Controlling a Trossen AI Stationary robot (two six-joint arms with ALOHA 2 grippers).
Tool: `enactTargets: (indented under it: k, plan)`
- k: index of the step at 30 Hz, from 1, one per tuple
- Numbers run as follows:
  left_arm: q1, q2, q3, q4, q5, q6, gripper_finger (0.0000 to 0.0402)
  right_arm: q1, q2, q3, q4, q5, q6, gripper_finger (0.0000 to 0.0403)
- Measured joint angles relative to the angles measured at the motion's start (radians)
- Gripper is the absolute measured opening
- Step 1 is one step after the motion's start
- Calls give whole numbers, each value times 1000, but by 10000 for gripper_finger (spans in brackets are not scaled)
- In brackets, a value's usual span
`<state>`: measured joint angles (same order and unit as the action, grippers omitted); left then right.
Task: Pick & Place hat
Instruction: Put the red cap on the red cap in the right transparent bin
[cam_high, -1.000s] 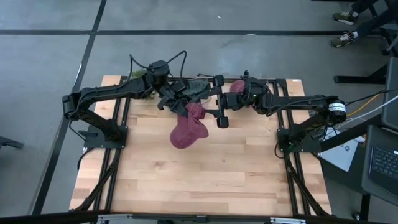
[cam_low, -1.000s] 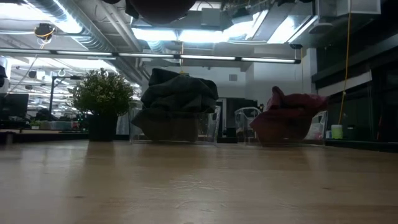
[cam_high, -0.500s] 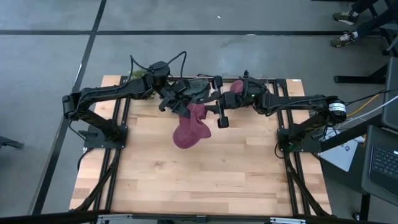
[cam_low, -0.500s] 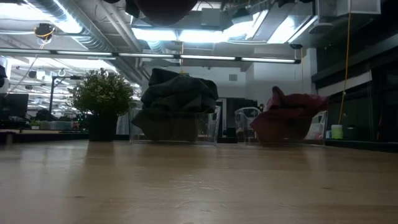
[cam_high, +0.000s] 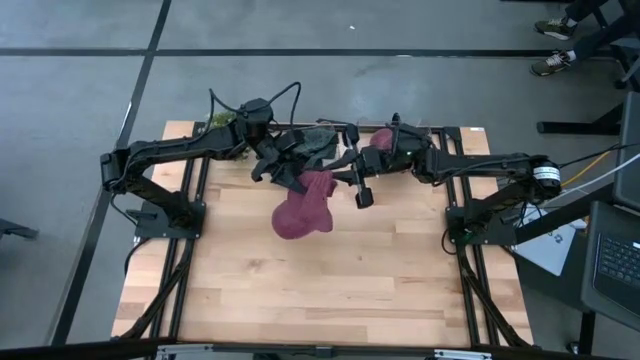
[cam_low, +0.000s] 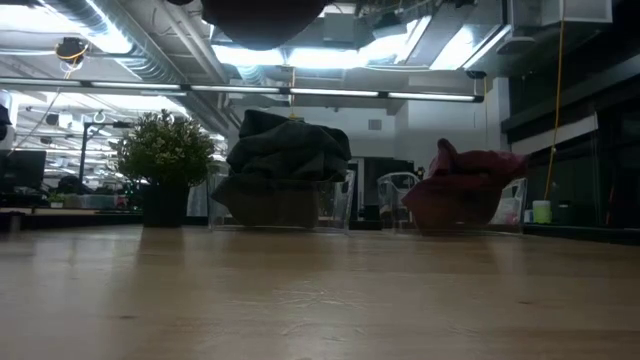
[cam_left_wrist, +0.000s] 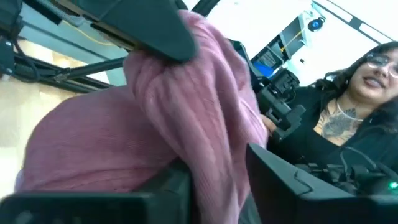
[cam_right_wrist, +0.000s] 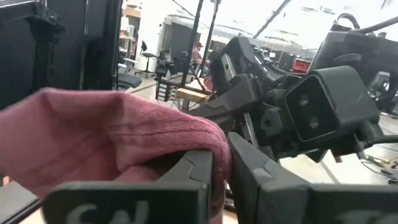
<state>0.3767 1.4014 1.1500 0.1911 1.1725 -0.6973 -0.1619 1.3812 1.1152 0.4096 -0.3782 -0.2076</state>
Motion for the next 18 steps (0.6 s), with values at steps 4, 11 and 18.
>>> enactTargets:
  k: [4,11,18]
  plan:
    - [28,0,0,-8,0,45,157,-12,-71,0,-144,-6,-2,32]
    - [100,-1,0,-13,-5,91,179,-34,-213,0,-339,-61,119,37]
    - [145,-2,0,-13,-26,91,176,-27,-328,0,-588,443,124,32]
